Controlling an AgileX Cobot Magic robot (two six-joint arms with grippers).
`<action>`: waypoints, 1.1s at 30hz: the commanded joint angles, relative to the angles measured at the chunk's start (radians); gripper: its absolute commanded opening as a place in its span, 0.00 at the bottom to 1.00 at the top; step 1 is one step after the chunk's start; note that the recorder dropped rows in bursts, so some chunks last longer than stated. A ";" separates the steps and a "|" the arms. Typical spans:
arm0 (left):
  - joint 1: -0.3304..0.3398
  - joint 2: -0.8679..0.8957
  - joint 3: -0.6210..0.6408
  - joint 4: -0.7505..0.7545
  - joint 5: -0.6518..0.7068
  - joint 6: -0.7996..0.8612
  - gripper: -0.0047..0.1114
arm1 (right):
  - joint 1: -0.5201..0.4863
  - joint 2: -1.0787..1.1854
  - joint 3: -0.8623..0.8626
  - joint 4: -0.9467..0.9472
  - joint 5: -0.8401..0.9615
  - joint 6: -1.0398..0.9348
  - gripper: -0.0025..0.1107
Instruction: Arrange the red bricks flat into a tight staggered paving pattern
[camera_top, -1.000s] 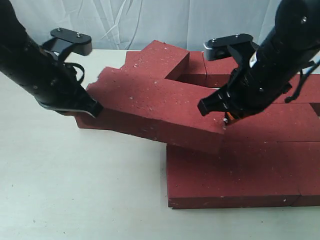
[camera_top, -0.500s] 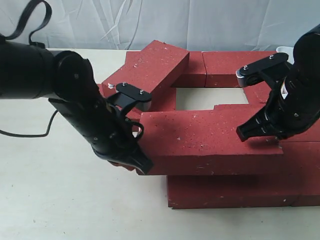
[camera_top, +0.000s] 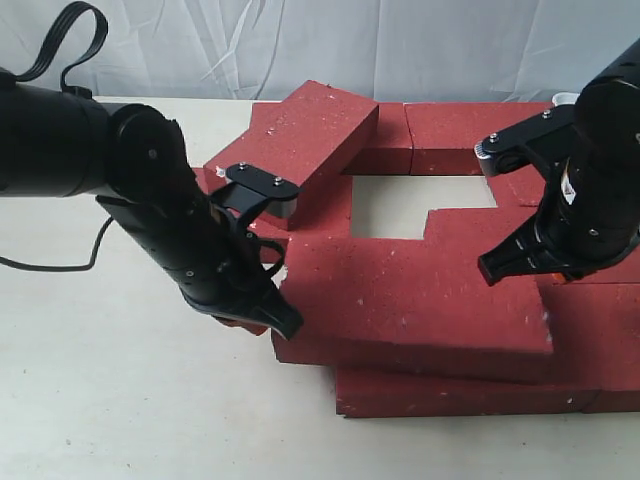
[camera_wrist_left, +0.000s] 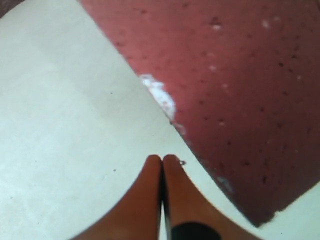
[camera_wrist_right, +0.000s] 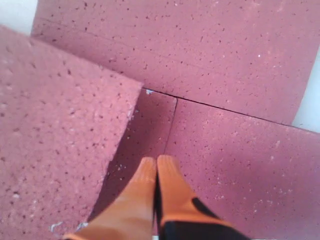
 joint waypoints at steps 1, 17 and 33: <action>0.011 -0.008 -0.005 0.003 0.023 -0.001 0.04 | 0.003 -0.008 -0.006 -0.023 0.008 0.009 0.01; 0.111 -0.151 -0.016 0.096 0.025 -0.004 0.04 | 0.003 -0.008 -0.061 -0.019 -0.048 0.021 0.01; 0.409 -0.181 -0.021 0.039 -0.126 -0.004 0.04 | 0.003 0.176 -0.364 0.153 -0.252 -0.065 0.01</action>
